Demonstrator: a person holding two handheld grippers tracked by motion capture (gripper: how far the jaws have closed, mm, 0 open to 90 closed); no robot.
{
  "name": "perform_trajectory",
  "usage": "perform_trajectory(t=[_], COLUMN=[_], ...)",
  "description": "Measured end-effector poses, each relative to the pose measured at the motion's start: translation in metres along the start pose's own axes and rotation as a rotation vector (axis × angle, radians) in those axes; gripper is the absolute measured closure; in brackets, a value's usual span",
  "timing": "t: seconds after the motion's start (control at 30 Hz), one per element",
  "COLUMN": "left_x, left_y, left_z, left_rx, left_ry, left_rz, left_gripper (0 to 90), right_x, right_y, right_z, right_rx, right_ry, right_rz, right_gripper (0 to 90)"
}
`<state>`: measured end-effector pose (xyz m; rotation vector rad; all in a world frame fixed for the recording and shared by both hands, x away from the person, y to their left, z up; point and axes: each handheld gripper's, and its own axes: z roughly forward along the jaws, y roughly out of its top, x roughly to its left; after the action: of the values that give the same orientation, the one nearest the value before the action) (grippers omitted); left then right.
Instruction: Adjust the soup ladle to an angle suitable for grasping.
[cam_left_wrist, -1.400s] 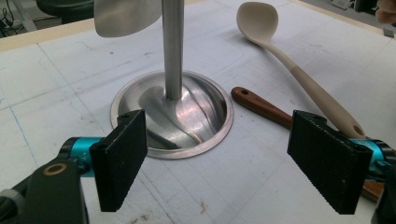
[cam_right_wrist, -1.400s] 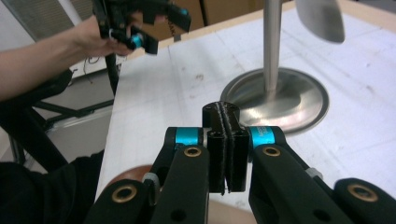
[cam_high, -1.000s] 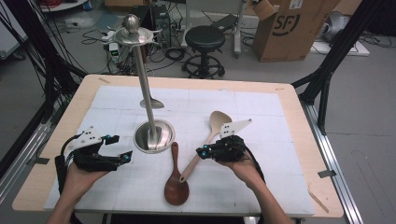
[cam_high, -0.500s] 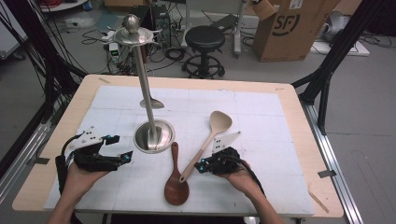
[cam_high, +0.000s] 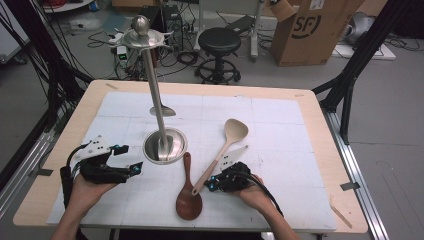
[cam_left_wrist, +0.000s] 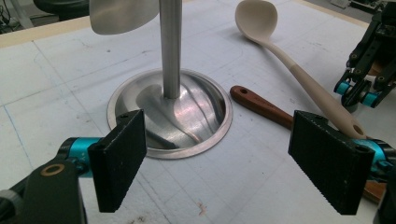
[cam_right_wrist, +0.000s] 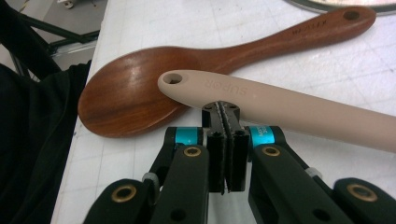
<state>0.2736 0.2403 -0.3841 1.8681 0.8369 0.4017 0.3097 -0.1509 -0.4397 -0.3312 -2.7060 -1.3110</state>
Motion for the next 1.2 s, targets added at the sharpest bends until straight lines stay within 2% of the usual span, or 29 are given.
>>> perform_trajectory(t=[0.13, 0.43, 0.83, 1.2], left_x=[0.0, -0.001, -0.001, -0.002], left_y=[0.0, 0.0, 0.0, 0.001], left_z=[0.001, 0.002, 0.003, 0.004], left_rx=[0.002, 0.003, 0.004, 0.005], left_ry=[-0.002, -0.007, -0.009, -0.013], left_rz=[0.0, 0.0, 0.003, 0.004], left_gripper=[20.0, 20.0, 20.0, 20.0], right_x=[0.0, 0.0, 0.001, 0.0], right_y=[0.002, 0.002, 0.007, 0.013], right_z=[0.001, 0.002, 0.008, 0.015], right_rx=[-0.011, 0.004, -0.002, -0.024], right_ry=[-0.002, -0.004, -0.008, -0.007], right_rz=[-0.002, -0.007, -0.013, -0.02], right_gripper=[89.2, 89.2, 89.2, 89.2])
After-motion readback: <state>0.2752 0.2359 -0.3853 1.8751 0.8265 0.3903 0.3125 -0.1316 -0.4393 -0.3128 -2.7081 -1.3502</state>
